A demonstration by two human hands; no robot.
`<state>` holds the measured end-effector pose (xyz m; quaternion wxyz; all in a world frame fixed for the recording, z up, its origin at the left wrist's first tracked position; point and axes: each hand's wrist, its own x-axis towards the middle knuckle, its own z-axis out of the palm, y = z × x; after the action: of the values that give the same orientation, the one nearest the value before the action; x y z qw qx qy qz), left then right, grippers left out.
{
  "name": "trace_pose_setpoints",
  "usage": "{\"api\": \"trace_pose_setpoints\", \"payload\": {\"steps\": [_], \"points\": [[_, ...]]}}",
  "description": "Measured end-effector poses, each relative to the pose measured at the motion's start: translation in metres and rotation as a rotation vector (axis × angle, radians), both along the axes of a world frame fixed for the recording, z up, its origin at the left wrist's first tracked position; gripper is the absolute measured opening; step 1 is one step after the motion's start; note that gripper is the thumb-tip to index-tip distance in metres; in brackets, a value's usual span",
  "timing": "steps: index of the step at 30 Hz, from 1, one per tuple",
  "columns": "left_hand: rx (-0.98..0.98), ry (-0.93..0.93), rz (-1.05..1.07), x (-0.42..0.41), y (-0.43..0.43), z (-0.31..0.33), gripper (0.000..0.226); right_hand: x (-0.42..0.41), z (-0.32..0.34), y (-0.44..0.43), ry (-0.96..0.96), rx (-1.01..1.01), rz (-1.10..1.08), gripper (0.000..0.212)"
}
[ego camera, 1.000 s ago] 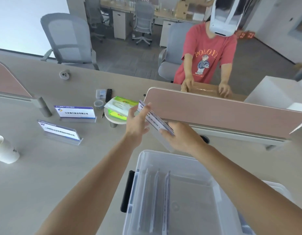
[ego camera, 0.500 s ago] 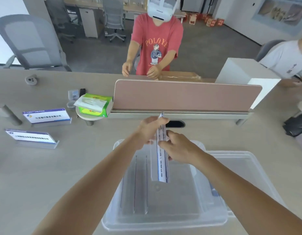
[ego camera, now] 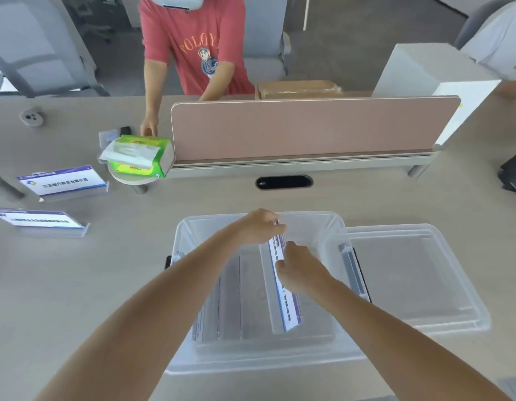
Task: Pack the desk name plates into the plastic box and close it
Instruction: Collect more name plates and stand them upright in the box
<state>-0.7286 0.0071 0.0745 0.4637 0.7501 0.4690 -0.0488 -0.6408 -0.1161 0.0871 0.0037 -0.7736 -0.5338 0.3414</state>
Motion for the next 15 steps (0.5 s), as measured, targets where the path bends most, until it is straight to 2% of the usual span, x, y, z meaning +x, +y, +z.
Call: {"api": "trace_pose_setpoints", "payload": {"steps": [5,7,9,12,15], "points": [[-0.017,0.147,-0.152,0.0,0.016,-0.034,0.023,-0.016,-0.03,0.002,0.024,-0.053,-0.08,0.006],[-0.022,0.175,-0.199,-0.002,0.021,-0.045,0.022,-0.023,-0.042,0.002,0.023,-0.056,-0.118,0.023],[-0.03,0.185,-0.228,-0.003,0.025,-0.055,0.014,-0.028,-0.055,0.003,0.012,-0.078,-0.138,0.03],[-0.061,0.172,-0.285,-0.004,0.028,-0.061,0.017,-0.032,-0.068,0.006,0.02,-0.081,-0.195,0.018],[-0.065,0.231,-0.322,-0.006,0.032,-0.064,0.028,-0.037,-0.076,0.01,0.018,-0.073,-0.209,0.019]]}}
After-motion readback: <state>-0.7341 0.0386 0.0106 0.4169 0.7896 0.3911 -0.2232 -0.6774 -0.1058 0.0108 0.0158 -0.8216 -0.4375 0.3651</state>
